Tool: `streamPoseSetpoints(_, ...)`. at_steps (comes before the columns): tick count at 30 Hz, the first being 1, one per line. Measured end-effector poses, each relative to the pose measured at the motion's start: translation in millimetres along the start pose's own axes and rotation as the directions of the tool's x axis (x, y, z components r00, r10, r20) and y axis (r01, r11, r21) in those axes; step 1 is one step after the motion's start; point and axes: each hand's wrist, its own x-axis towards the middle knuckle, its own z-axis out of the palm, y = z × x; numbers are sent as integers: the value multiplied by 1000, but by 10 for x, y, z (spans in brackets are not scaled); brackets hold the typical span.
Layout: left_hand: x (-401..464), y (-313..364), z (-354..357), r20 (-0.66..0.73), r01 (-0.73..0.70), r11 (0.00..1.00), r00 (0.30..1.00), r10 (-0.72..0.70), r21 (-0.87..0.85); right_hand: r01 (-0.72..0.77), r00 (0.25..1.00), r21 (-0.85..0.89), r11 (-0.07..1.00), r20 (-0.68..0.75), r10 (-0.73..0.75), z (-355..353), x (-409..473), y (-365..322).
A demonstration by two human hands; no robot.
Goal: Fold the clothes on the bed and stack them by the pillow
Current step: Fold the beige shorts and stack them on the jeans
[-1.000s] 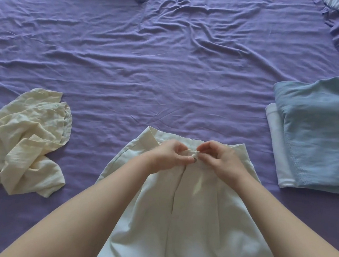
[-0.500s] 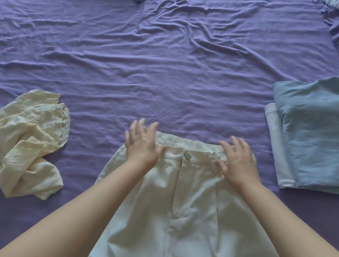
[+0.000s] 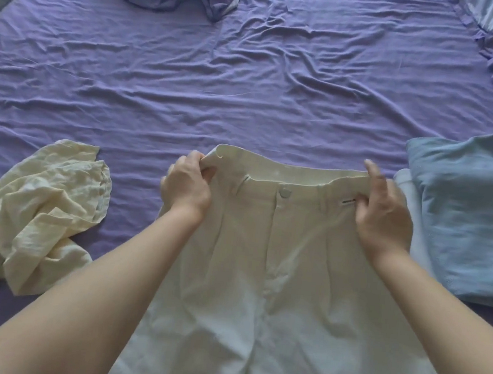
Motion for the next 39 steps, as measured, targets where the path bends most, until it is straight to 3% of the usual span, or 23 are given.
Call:
streamPoseSetpoints(2,-23,-22,23,38,39,999,998,-40,38,24,998,-106,994,56,-18,39,-33,-82)
streamPoseSetpoints(4,-159,-136,54,149,97,991,983,-110,91,87,979,-200,976,200,-46,143,-260,-154)
streamPoseSetpoints(7,-508,-430,123,260,137,970,947,-188,200,175,871,-199,964,488,-57,386,-787,-246)
streamPoseSetpoints(10,-847,-729,114,255,179,959,938,-233,219,165,782,-184,969,624,-15,554,-1307,-317)
streamPoseSetpoints(14,-1133,-1054,-103,218,263,936,924,-314,234,82,798,-164,983,601,34,452,-1834,-369)
streamPoseSetpoints(20,-1389,-1445,-461,296,333,901,863,-410,277,53,718,-99,994,696,31,160,-2449,-455)
streamPoseSetpoints(24,-1499,-1523,-657,372,357,926,849,-375,120,-3,758,24,1000,652,-13,13,-2666,-607)
streamPoseSetpoints(26,-1557,-1513,-750,421,372,928,847,-323,-37,-44,793,124,991,608,-41,-39,-2732,-714)
streamPoseSetpoints(28,-1605,-1481,-853,542,490,834,786,-298,-254,-80,830,229,970,554,-62,-75,-2760,-805)
streamPoseSetpoints(30,-1641,-1499,-950,618,531,776,749,-240,-341,-92,854,293,952,515,-76,-103,-2763,-858)
streamPoseSetpoints(33,-1642,-1599,-1077,549,426,841,813,-194,-333,-54,846,280,959,523,-105,-147,-2804,-796)
streamPoseSetpoints(37,-1609,-1751,-1269,468,311,913,869,-161,-263,42,792,109,993,603,-100,-278,-2995,-592)
streamPoseSetpoints(39,-1627,-1805,-1355,448,252,947,883,-140,-200,135,815,57,989,561,-143,-338,-3091,-534)
